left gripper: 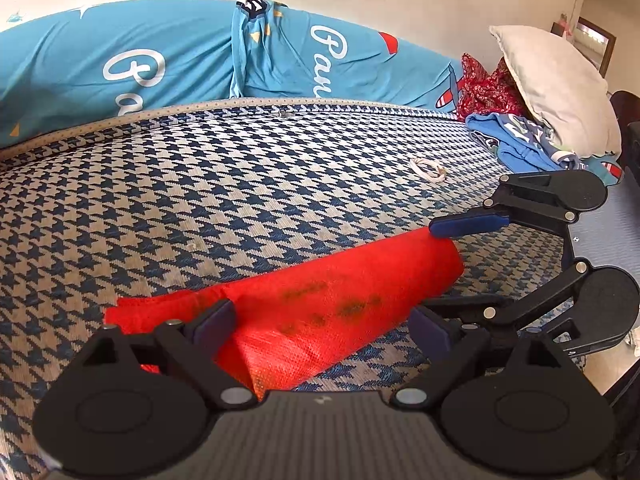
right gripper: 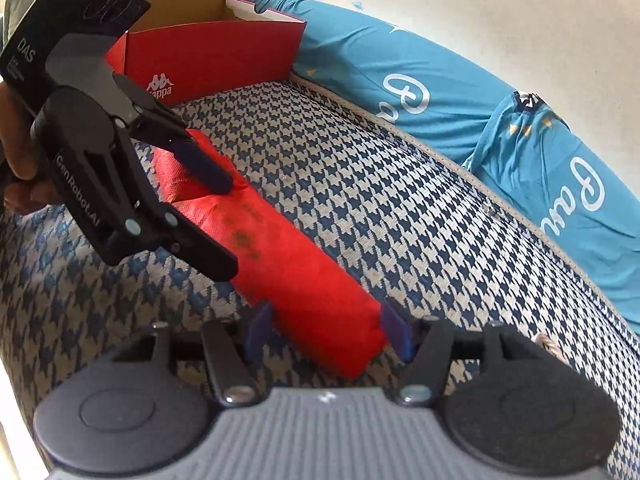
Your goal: Fold shopping bag
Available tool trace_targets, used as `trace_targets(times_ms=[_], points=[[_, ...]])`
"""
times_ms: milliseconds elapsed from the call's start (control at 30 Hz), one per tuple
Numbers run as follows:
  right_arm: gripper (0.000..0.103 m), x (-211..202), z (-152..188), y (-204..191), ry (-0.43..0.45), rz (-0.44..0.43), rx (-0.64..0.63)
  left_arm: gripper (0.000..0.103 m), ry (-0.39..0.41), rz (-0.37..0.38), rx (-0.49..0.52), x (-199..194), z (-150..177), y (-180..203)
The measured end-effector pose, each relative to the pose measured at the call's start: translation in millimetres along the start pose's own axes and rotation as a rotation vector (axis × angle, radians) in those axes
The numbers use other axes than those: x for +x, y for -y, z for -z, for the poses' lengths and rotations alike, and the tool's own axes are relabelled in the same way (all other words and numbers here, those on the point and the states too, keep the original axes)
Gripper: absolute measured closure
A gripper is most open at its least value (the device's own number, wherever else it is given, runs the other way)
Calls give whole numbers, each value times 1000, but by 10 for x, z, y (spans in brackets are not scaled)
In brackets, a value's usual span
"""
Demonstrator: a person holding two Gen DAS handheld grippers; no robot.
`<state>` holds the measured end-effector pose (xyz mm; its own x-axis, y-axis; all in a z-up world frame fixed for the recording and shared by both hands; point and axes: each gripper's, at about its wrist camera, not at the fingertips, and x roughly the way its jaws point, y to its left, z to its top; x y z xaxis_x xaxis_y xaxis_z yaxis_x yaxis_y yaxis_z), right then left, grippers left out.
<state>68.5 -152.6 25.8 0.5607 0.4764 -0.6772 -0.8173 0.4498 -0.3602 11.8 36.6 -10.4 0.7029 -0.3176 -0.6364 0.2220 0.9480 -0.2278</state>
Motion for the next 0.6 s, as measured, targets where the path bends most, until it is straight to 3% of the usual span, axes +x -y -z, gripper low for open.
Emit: trace_targets(times_ms=[267,600], points=[[36,96,30,-153,-10,59,-96,11,-3,-4,4,40,-25,-21],[34,168,15,-71,5,70,-60,10,-11,-35,49,155,-56,-10]])
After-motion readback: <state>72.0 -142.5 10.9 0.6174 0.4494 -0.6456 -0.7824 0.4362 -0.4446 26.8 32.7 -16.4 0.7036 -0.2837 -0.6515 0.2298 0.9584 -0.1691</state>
